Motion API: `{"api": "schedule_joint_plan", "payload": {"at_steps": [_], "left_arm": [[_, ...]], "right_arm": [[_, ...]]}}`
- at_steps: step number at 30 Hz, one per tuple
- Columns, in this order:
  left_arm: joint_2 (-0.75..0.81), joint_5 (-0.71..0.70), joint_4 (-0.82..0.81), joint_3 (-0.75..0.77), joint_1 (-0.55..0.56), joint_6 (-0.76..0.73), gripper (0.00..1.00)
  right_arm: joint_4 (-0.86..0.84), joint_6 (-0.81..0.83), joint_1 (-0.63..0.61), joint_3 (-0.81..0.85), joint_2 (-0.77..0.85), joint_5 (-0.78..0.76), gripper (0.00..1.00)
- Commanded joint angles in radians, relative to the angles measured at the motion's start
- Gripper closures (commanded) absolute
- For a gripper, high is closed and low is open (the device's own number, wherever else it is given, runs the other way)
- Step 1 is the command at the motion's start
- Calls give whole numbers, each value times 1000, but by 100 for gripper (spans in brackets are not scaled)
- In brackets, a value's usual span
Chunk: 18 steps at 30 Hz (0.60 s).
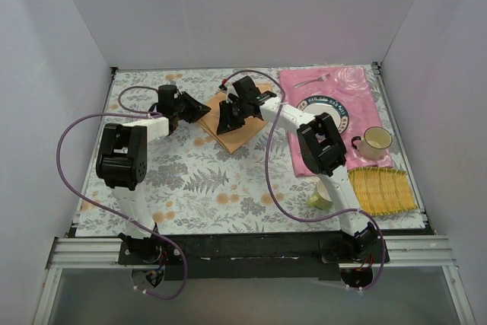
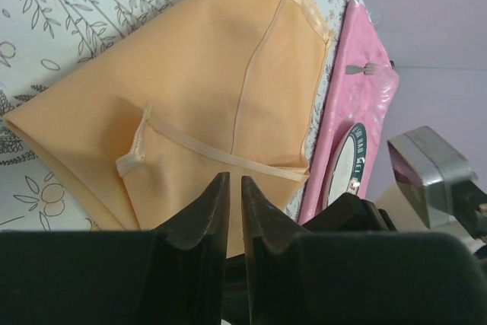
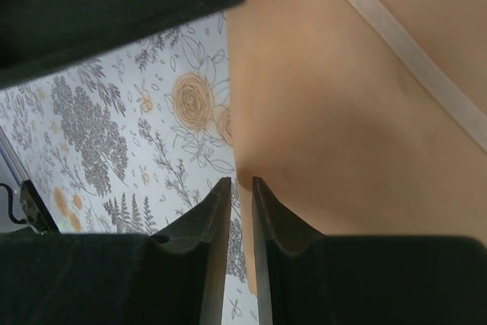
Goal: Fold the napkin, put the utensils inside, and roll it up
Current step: Fold the napkin
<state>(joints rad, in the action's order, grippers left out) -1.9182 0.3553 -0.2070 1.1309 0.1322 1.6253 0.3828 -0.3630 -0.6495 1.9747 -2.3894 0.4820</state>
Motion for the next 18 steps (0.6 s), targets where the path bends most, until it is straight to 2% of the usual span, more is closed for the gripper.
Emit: {"api": "schedule_joint_plan", "payload": {"at_steps": [1,5,11,18], "left_arm": [[63,-5,6,-6,-2,-2,90],[136,-44,52,-22,-5,-63,91],[226,-58,87,-57,-26,-67,89],[232,-36,152,-37,-40,-96,85]], "right_arm": [[-143,-59,5,61,-20,-8,76],[-165,-62,7,99,-42,-25,78],[-225,-111,7,160,-108,-22,78],[-257,-133,7,222,-204,-16,76]]}}
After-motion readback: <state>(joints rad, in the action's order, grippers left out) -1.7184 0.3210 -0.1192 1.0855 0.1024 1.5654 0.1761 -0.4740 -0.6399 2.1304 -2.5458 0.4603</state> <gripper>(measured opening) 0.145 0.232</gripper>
